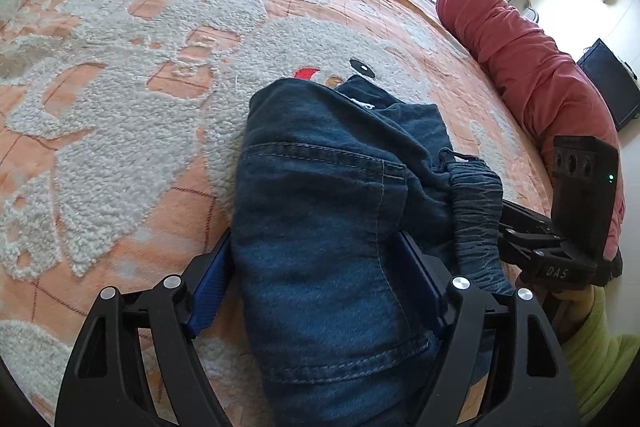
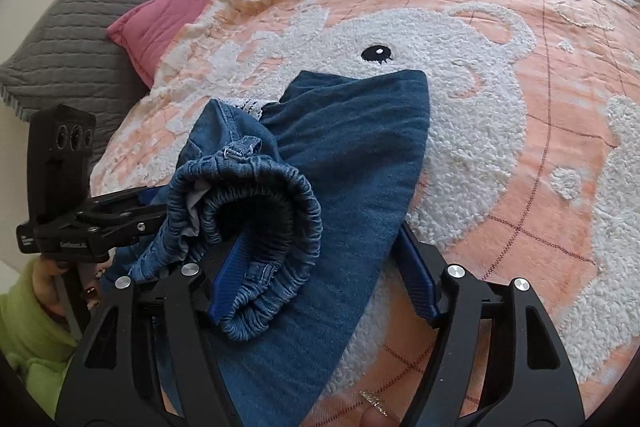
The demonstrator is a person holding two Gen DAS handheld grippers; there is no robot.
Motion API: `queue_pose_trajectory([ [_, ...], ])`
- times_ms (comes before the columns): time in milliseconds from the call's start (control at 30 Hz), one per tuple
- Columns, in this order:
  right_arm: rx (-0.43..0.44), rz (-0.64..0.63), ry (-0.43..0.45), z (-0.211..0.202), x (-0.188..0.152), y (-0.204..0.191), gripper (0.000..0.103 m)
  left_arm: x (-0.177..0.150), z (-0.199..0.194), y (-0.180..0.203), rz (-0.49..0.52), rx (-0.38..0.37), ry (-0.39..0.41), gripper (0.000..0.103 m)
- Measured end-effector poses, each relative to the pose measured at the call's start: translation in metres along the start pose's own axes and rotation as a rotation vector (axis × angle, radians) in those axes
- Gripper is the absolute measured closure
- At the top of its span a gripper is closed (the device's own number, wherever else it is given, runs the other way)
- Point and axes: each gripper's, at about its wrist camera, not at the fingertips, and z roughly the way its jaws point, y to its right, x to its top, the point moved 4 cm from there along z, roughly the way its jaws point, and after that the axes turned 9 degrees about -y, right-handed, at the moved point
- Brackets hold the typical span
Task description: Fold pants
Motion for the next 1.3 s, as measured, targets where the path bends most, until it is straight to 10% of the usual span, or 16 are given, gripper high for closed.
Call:
queue_pose_trajectory([
  [133, -0.025, -0.084, 0.025, -0.004, -0.002, -0.018, 0.078, -0.003, -0.002, 0.005, 0.004, 0.011, 0.006, 0.046],
  [267, -0.123, -0.191, 0.093, -0.019, -0.001, -0.042, 0.086, -0.002, -0.014, 0.012, 0.010, 0.016, 0.048, 0.073],
  [1300, -0.206, -0.291, 0.213, -0.008, 0.115, -0.051, 0.089, 0.099, -0.038, 0.004, 0.069, 0.148, 0.248, 0.075],
])
